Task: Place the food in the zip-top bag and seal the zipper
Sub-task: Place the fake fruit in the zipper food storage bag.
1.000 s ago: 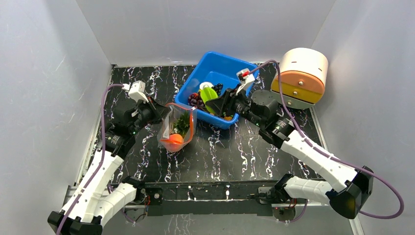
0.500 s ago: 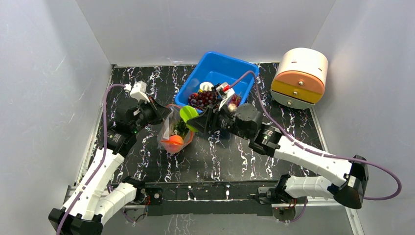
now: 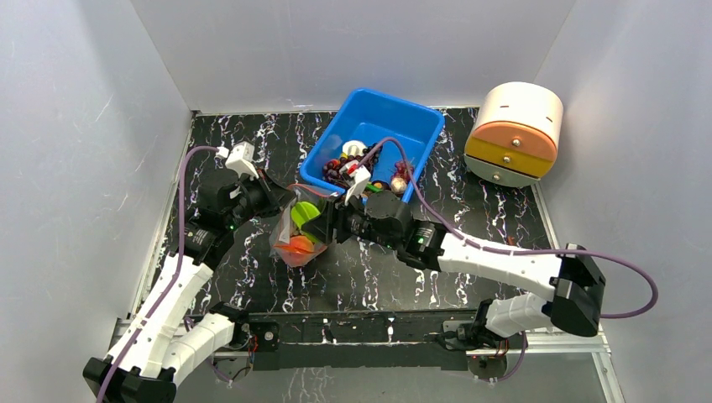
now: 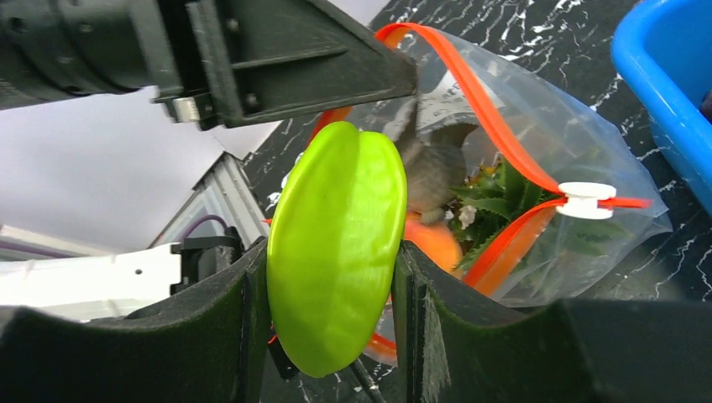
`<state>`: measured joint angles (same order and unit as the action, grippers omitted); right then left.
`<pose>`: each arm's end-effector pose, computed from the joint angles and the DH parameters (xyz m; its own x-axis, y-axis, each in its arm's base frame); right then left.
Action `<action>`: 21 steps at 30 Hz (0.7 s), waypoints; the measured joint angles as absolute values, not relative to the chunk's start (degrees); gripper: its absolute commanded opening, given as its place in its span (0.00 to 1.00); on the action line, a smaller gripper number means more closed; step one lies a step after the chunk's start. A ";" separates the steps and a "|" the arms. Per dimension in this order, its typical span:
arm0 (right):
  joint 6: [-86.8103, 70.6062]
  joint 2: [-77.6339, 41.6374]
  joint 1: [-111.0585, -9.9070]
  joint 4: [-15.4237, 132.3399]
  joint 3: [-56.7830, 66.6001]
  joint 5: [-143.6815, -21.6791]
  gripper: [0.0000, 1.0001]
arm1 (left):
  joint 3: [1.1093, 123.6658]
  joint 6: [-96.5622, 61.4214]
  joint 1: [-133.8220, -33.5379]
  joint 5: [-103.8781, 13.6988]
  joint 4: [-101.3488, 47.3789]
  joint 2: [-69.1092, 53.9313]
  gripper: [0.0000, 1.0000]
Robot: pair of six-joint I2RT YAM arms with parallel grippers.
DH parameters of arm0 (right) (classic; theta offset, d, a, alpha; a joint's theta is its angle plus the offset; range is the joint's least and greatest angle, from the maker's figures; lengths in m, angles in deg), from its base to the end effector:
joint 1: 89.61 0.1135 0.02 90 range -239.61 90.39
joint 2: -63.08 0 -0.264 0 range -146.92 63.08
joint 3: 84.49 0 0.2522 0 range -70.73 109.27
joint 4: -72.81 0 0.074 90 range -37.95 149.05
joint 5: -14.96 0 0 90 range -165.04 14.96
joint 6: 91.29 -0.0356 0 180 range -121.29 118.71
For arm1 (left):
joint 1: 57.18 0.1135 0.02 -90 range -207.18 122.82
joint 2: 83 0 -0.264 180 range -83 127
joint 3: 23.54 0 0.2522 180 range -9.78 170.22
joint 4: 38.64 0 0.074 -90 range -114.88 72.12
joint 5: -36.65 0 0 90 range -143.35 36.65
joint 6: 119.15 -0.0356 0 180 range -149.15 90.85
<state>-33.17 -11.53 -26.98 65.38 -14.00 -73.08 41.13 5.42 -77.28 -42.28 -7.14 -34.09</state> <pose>0.1431 0.2737 0.3280 -0.5388 0.1074 -0.8356 -0.6920 0.5093 0.5116 0.1799 -0.0731 0.3514 -0.4996 -0.4101 -0.7630 0.2761 0.7595 -0.5890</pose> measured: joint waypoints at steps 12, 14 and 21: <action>-32.90 -18.52 -26.98 60.05 -11.88 -68.89 0.35 | 41.24 5.33 -77.28 -39.29 -4.87 -34.18 0.00; -32.90 -18.74 -26.98 59.96 -11.88 -68.56 0.37 | 41.24 5.37 -77.28 -38.54 -4.67 -34.05 0.00; -33.67 -21.47 -26.98 57.56 -8.07 -67.20 0.43 | 41.29 6.95 -77.28 -37.65 -3.80 -33.96 0.00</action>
<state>-33.67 -21.47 -26.98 57.56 -8.07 -67.20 41.29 6.95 -77.28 -37.65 -3.80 -33.96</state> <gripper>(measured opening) 0.460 0.010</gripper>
